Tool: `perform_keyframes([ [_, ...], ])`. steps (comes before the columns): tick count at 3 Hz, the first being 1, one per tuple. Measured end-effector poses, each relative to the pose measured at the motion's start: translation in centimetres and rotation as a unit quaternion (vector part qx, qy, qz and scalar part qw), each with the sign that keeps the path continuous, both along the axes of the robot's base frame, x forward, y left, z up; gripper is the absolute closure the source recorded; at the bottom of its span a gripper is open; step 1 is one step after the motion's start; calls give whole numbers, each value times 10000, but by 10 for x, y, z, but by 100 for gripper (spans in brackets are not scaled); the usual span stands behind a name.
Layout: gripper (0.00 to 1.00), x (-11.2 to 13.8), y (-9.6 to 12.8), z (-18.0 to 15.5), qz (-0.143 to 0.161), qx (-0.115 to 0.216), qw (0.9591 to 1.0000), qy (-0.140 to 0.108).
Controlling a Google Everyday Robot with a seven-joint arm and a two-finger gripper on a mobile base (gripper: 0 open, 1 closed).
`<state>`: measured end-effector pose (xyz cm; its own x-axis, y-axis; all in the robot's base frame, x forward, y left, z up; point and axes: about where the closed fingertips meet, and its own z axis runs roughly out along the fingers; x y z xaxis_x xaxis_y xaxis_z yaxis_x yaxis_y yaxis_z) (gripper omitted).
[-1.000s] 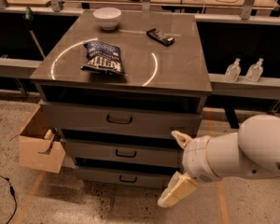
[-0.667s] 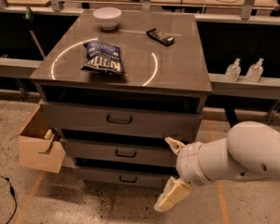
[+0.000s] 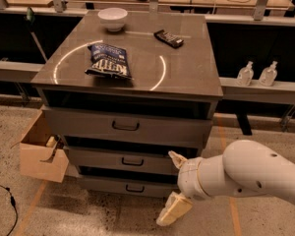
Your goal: Place blue chip bag into middle drawer
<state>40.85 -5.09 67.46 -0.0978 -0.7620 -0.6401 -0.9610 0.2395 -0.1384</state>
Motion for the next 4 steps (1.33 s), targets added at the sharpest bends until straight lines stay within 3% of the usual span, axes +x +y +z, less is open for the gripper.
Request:
perform_keyframes([
  [1,0,1,3,-4,7,125,9999,-10],
  [4,0,29,19,-72,206,241,9995,58],
])
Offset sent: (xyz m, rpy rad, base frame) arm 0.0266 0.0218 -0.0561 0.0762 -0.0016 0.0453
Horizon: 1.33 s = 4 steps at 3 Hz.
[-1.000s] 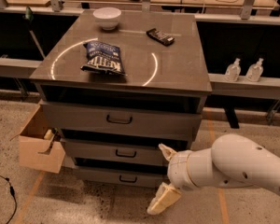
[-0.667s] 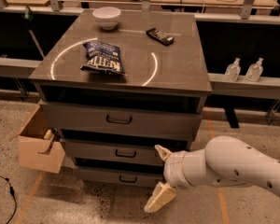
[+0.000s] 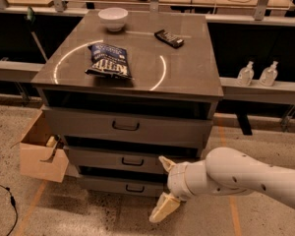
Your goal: Place blue chip bag into middle drawer
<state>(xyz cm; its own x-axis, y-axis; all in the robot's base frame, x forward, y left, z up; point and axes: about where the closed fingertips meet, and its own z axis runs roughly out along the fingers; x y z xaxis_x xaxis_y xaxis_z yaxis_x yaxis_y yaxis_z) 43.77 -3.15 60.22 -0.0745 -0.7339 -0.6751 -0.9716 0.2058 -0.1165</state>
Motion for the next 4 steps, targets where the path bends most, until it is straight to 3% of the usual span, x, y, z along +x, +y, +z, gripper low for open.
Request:
perform_keyframes([
  [1,0,6,5,-20,-74,53,10000,6],
  [2,0,39,18,-66,-307,-5,9993,-196],
  [4,0,45,19,-75,-379,7,9988,-307],
])
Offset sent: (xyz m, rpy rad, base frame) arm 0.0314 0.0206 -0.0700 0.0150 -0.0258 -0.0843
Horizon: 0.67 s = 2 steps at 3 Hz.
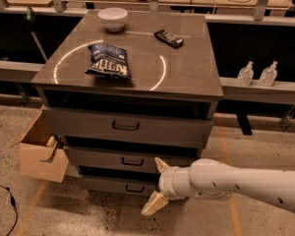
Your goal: Place blue chip bag into middle drawer
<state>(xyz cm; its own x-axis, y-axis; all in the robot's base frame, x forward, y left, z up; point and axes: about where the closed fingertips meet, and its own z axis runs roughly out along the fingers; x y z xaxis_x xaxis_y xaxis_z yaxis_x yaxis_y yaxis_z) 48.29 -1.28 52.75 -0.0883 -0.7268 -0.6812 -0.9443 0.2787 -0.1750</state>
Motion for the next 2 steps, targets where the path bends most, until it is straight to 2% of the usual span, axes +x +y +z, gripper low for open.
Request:
perform_keyframes([
  [1,0,6,0,-7,-40,-2,9999,-100],
  [2,0,36,-4,-19,-96,12,9994,-347],
])
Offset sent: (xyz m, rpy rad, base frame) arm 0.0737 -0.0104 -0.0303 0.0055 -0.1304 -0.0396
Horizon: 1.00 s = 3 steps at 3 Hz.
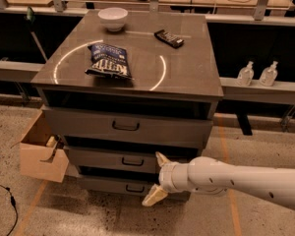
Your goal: Place blue chip bag into middle drawer
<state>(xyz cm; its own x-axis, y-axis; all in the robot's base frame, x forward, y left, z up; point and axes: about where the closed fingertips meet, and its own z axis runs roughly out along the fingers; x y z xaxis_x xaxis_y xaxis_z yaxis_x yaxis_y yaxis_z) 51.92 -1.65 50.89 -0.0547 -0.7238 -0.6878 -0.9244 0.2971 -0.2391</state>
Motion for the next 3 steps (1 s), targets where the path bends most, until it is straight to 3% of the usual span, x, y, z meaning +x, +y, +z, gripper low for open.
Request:
perform_keyframes([
  [1,0,33,-4,-7,-69,-40,9997,-218],
  [3,0,58,-14,-31,-202,-229,9993,-208],
])
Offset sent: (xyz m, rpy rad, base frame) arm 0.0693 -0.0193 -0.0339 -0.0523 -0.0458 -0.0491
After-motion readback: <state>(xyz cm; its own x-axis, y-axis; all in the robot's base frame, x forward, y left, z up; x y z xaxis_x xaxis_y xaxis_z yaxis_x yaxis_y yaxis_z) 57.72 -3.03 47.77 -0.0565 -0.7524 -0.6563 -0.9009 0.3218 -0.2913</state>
